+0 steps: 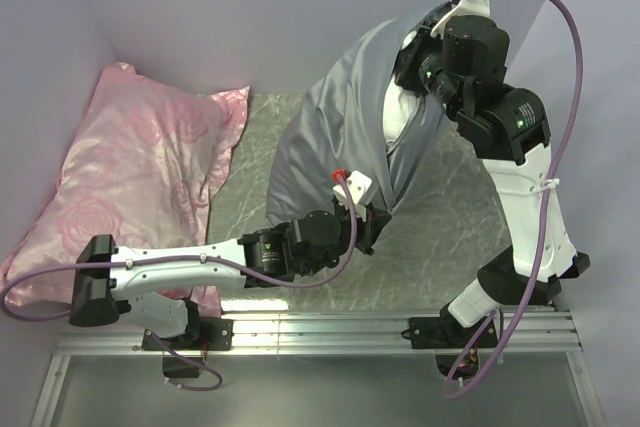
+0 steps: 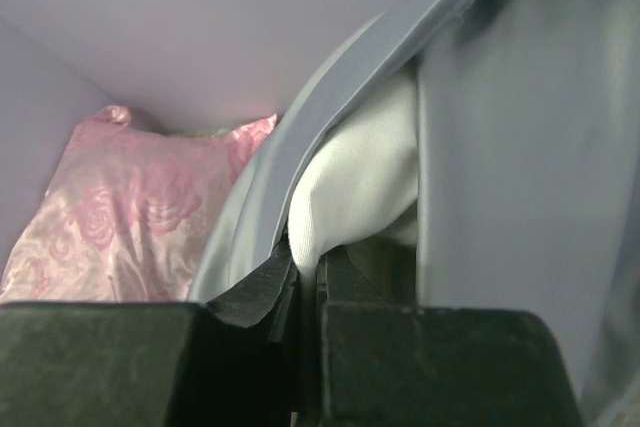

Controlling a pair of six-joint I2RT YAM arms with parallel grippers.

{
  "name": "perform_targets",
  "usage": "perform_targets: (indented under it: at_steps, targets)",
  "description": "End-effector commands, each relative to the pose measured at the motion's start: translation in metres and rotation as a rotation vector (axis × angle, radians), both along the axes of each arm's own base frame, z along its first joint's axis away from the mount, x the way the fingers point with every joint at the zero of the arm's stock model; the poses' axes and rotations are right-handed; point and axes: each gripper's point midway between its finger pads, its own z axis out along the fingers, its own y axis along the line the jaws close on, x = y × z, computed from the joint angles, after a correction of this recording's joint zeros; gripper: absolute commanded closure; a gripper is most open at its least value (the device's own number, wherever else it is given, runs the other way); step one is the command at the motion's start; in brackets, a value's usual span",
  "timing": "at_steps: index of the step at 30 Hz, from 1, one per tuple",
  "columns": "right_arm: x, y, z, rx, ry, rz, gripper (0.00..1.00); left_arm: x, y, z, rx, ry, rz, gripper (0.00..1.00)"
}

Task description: Remove the pillowcase from the pillow

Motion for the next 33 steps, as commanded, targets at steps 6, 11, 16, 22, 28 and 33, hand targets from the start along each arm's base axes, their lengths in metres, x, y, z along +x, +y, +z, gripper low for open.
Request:
perform_targets:
  at_steps: [6, 11, 16, 22, 28, 33]
  targets:
    - [-0.013, -0.015, 0.090, 0.168, -0.273, -0.040, 1.00, 0.003, 0.026, -0.085, 0.108, 0.204, 0.081, 1.00]
    - [-0.018, -0.021, 0.097, 0.174, -0.292, -0.051, 1.00, 0.019, 0.042, -0.120, 0.173, 0.272, 0.183, 0.99]
    - [-0.023, -0.028, 0.101, 0.177, -0.304, -0.065, 1.00, 0.035, 0.052, -0.152, 0.232, 0.327, 0.256, 0.99]
    - [-0.025, -0.027, 0.090, 0.164, -0.285, -0.053, 1.00, 0.020, 0.042, -0.109, 0.089, 0.287, 0.127, 0.99]
    - [-0.014, -0.017, 0.065, 0.123, -0.229, -0.041, 1.00, -0.046, 0.027, 0.027, -0.050, 0.082, -0.197, 0.61]
    - [-0.011, -0.012, 0.057, 0.123, -0.212, -0.029, 1.00, -0.071, 0.032, 0.107, -0.185, -0.008, -0.274, 0.40]
